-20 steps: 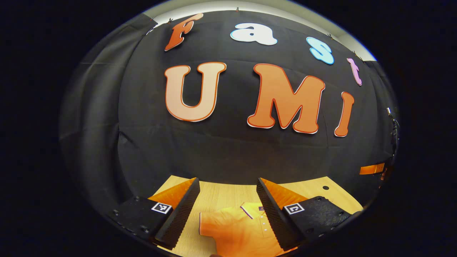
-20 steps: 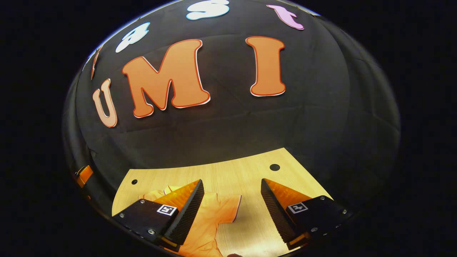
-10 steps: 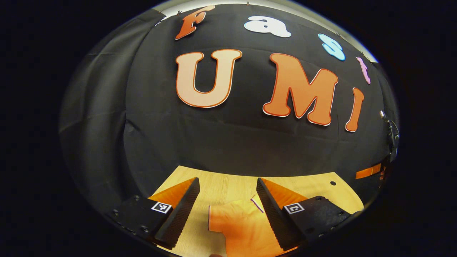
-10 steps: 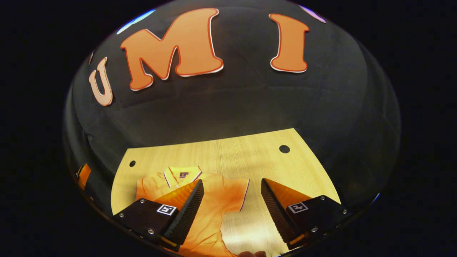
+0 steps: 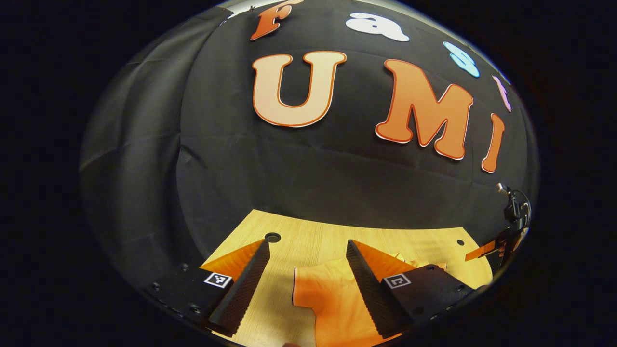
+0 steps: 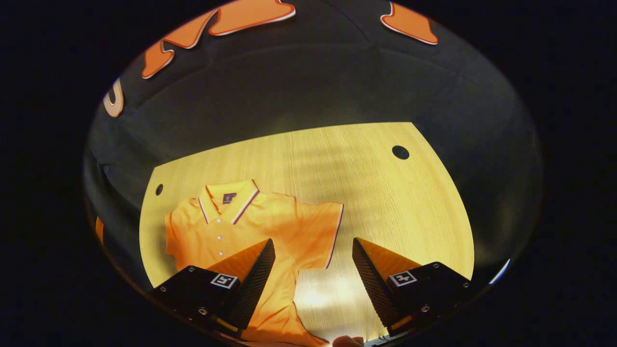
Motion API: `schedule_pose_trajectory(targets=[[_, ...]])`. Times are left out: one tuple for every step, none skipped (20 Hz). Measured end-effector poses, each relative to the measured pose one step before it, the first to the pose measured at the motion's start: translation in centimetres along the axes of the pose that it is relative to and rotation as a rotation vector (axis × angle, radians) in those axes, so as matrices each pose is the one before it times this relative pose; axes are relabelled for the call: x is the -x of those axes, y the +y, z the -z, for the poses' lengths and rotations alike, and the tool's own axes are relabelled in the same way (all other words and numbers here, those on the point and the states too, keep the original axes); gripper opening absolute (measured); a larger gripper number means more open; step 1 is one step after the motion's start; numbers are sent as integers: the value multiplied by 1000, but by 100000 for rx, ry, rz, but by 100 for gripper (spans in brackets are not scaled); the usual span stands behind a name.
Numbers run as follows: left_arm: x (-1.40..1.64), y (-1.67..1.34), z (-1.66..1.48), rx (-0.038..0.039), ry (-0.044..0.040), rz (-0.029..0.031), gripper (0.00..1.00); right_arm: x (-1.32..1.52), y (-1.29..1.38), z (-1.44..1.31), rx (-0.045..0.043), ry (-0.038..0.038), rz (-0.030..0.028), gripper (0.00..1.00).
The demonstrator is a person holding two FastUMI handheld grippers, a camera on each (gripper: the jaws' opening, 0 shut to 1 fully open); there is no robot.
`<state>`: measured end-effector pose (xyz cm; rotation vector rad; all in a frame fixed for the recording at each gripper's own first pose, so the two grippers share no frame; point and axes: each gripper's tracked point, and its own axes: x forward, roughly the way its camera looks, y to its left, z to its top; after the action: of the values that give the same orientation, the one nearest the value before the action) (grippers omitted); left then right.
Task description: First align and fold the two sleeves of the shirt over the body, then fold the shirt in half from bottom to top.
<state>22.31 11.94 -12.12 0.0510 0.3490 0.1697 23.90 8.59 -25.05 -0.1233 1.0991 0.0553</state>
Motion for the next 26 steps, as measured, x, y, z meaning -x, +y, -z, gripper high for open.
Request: schedule_pose_trajectory(targets=[[-181,263,288,251,581,-695,98,-1153,-144,21,-2405,1832,345,99],[-209,170,337,310,875,-686,98,-1124,-469,272,-1042,1917,1136,98],[-167,333,317,579,1274,-732,98,-1101,-624,135,-307,1554,2744,99],[-207,215,562,700,1293,-560,98,-1049,-598,-25,-120,1461,1900,99],[-126,152,259,698,1046,-370,98,-1011,-253,317,-656,2270,1245,99],[-178,140,453,544,836,-267,98,-948,-115,325,-1045,2316,626,99],[-174,81,85,313,563,-175,98,-907,-156,109,-1023,1943,659,99],[-121,86,150,75,371,-276,99,-1097,-380,129,714,1014,1815,99],[-151,69,65,0,423,-315,99,-1015,-582,128,1118,869,2902,98],[-59,-10,78,-17,582,-261,99,-834,-260,403,570,2003,1396,99],[-26,34,273,8,532,-188,99,-681,-148,166,-673,2026,757,99],[-61,15,194,-14,448,-113,99,-796,-281,200,-414,1429,934,99],[-95,49,60,-56,294,-237,99,-660,-359,185,168,1088,1624,99],[40,66,44,-92,298,-405,99,-535,-243,236,434,1086,1011,99],[-22,110,98,-40,457,-355,99,-394,95,246,82,1139,-190,99],[-103,3,245,49,425,-382,98,-216,85,290,-174,1225,-486,99],[53,99,-73,81,265,-450,99,-25,253,34,-383,1085,-1433,100],[-51,22,156,119,203,-322,99,-80,60,-100,-1022,-18,-432,100],[-40,47,72,229,177,-226,99,-136,150,35,-450,617,-722,99],[-23,21,140,184,267,-18,99,-24,453,202,-578,894,-1457,98],[-3,-9,-22,77,318,-123,99,-148,354,40,-1411,1227,-1922,92],[140,-75,157,-11,263,-4,98,297,27,146,-2507,1602,-404,87],[31,5,-117,-63,-148,66,99,-415,-128,-77,-2550,943,405,76],[169,-90,-54,-374,-439,152,99,96,65,53,-2427,494,353,72],[225,-64,-146,-577,-468,68,99,-160,28,2,-1221,-109,-240,58],[215,34,90,-667,-375,299,99,-17,6,-40,756,-1002,-899,49]])
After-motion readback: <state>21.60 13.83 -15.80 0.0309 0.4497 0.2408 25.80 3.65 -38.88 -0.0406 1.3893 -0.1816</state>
